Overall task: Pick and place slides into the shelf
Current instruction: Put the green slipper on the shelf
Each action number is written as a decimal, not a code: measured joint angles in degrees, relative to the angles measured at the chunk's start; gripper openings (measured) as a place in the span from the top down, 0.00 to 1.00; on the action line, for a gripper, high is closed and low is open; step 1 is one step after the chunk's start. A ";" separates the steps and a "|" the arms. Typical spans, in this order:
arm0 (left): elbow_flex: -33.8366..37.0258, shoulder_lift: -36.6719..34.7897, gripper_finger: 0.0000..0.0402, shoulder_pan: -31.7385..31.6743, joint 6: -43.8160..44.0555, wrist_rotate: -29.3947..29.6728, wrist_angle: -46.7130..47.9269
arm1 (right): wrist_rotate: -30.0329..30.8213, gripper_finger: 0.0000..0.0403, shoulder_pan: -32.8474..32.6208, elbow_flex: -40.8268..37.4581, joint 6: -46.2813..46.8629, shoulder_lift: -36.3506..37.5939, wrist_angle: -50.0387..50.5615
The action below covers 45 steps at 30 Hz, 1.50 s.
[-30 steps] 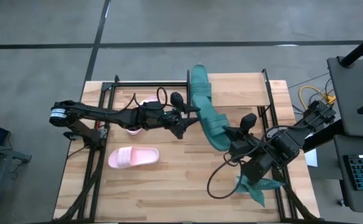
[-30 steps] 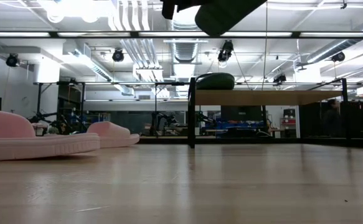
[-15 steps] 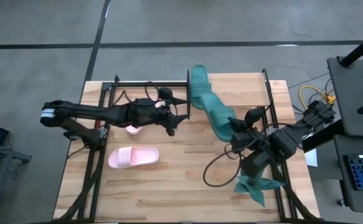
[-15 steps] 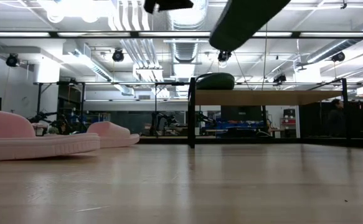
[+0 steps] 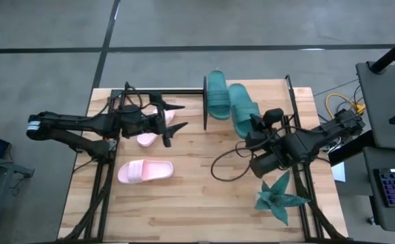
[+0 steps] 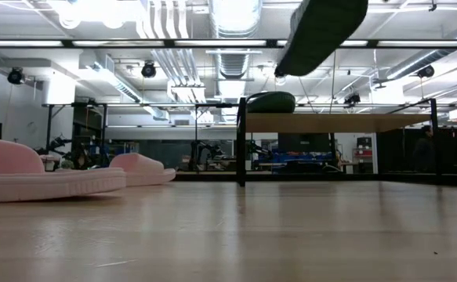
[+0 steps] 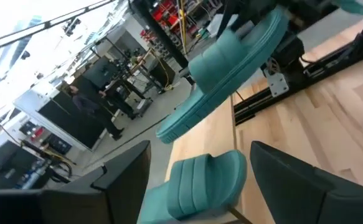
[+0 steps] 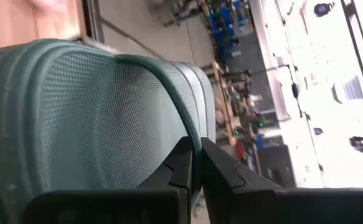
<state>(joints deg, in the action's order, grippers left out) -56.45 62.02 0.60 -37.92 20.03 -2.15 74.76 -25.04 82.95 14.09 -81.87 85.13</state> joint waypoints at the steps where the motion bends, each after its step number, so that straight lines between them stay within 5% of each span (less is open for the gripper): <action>1: 1.18 -1.26 0.36 0.02 0.68 0.00 0.07 | 0.04 0.97 0.86 -0.73 0.00 0.00 0.05; 13: 11.81 -10.55 0.36 0.02 3.11 0.12 -4.80 | 5.33 0.97 7.85 -11.58 2.16 0.45 -0.07; 30: 12.55 -8.46 0.36 0.02 3.05 0.17 -5.29 | 10.93 0.97 10.69 -26.97 5.79 2.95 -7.27; 41: 12.81 -7.78 0.36 0.02 1.56 0.22 -6.40 | 10.22 0.97 8.08 -22.70 4.91 3.52 -9.15; 45: 12.89 -7.78 0.36 0.02 1.56 0.22 -6.41 | 3.85 0.97 7.09 -17.35 4.70 3.45 -9.30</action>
<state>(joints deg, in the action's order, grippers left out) -43.56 54.24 0.62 -36.36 20.25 -8.56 78.61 -17.95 65.60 18.79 -78.41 75.84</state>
